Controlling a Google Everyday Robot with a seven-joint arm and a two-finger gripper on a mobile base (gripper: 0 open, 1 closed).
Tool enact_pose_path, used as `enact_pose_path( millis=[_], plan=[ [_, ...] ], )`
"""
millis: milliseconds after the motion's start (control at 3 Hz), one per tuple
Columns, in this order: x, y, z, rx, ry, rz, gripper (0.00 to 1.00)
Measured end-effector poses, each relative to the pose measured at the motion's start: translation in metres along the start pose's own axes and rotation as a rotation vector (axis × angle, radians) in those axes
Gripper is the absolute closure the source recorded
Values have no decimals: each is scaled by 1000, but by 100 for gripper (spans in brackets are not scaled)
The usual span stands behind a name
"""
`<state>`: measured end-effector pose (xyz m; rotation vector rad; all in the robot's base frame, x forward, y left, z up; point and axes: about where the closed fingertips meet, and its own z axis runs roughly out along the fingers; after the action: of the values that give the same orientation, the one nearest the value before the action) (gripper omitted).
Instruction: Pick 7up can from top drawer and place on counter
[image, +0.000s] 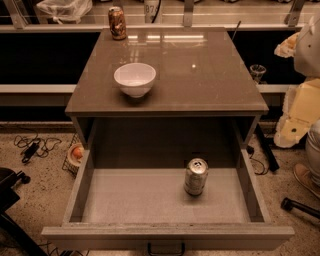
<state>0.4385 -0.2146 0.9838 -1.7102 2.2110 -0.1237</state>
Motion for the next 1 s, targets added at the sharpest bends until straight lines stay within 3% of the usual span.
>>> enact_pose_path(
  millis=[333,667,1000],
  plan=[
    [0,0,0,0,0,0,0],
    [-3,1,18,3,-65,5,0],
    [6,10,71,-23,-228,29,0]
  ],
)
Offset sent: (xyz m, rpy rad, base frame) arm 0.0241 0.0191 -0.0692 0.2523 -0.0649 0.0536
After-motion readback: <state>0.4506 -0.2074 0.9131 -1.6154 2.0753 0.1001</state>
